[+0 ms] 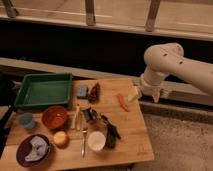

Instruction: Place sponge in table surface

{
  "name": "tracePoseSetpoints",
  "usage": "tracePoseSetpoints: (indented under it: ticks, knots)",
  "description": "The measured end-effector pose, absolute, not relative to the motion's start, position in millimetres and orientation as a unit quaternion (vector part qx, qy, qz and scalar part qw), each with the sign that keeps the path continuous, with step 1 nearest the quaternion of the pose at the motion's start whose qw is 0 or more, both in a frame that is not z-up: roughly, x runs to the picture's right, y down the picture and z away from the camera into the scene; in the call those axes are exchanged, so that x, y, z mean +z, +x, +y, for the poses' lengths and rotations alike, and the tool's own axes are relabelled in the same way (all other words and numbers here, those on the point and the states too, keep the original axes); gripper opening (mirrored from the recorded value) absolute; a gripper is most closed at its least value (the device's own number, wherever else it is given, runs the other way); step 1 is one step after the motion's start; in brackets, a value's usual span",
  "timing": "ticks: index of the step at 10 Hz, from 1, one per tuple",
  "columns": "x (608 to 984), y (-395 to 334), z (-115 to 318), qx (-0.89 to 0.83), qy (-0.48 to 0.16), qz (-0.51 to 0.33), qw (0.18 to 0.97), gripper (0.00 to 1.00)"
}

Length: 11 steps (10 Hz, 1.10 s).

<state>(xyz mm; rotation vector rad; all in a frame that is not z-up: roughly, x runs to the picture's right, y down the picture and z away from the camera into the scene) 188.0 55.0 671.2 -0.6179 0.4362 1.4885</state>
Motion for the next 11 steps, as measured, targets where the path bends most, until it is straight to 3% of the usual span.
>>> tracePoseSetpoints:
  ticks: [3, 6, 11]
  knots:
    - [669.6, 189.4, 47.3, 0.652, -0.251, 0.196, 0.688, 0.79]
    - [676.7, 159.3, 9.8, 0.618, -0.189, 0.190, 0.739, 0.79]
    - [706.9, 42.2, -44.5, 0.549, -0.175, 0.111, 0.810, 0.79]
